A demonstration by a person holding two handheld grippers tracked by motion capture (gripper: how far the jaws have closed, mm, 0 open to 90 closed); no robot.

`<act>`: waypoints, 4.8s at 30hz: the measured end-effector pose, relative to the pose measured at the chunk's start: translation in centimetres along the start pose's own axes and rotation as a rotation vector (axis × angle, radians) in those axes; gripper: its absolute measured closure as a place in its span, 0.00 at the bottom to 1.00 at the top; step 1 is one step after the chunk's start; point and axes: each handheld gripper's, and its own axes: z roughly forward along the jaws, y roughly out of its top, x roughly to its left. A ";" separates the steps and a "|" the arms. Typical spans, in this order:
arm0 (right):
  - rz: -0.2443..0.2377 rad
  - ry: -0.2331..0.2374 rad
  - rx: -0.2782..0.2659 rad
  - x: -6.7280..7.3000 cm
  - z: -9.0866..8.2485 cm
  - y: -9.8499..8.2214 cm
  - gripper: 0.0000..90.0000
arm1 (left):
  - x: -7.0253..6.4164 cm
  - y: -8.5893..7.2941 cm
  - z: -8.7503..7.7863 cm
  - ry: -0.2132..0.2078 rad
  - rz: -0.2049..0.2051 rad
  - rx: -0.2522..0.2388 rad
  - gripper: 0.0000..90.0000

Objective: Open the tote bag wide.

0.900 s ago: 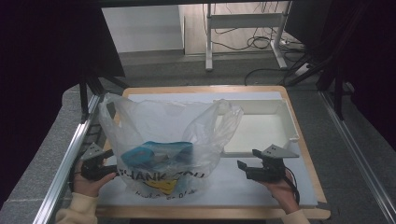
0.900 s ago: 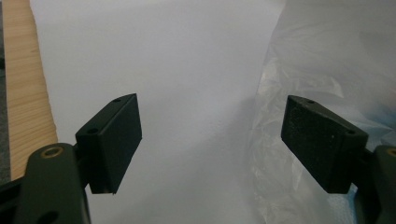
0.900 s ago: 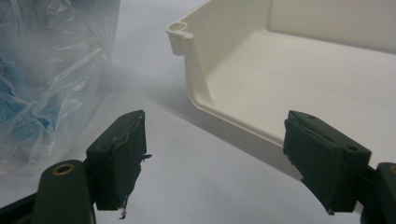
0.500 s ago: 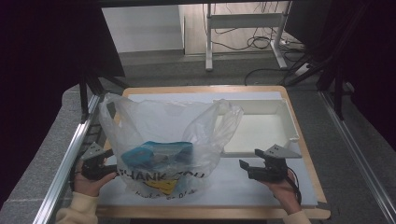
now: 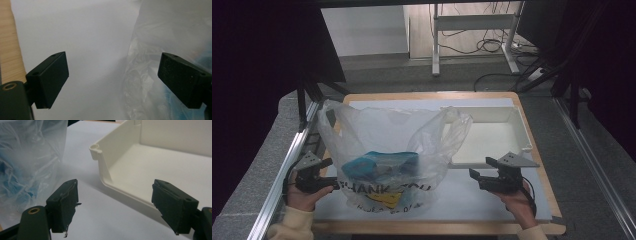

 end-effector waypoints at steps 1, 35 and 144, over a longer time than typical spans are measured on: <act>0.000 0.000 0.000 0.0 0.0 0.0 0.24 | 0.0 0.0 0.0 0.000 0.000 0.000 0.10; -0.013 0.062 -0.111 1.6 -4.6 5.4 0.25 | -2.6 3.8 -7.6 -0.085 0.039 -0.143 0.12; -0.179 0.295 -0.099 10.0 -2.3 13.3 0.96 | -4.9 7.6 -11.2 -0.230 0.014 -0.233 0.98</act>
